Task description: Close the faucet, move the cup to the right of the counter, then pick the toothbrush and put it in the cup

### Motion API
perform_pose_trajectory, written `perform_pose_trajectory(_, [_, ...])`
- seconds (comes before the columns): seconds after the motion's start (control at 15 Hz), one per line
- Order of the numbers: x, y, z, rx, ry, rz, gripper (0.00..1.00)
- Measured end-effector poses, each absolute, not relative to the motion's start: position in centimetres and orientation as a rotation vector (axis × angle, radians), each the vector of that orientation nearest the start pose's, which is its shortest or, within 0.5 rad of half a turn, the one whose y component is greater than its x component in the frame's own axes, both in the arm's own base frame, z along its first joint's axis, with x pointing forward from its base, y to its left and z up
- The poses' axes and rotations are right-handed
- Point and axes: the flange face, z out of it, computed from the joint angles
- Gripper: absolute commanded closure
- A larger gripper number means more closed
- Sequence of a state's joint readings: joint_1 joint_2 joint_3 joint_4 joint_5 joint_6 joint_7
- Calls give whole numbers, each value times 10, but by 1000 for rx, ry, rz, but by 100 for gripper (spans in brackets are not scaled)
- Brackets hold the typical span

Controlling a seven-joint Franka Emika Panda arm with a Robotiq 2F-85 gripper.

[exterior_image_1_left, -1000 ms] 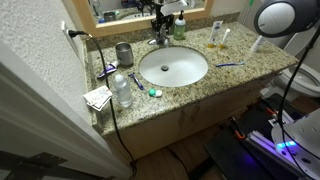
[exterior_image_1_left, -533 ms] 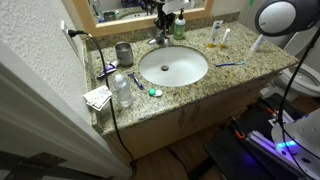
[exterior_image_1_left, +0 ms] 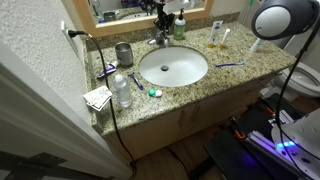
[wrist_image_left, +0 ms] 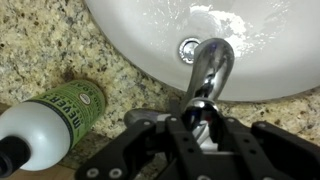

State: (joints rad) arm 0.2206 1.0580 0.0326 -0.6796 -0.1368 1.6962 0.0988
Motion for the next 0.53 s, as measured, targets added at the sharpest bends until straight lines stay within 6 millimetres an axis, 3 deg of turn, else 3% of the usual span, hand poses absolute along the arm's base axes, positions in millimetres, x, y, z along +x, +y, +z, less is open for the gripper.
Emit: perform_pose_trajectory(0.53, [775,173,322,-3230,-283,41,93])
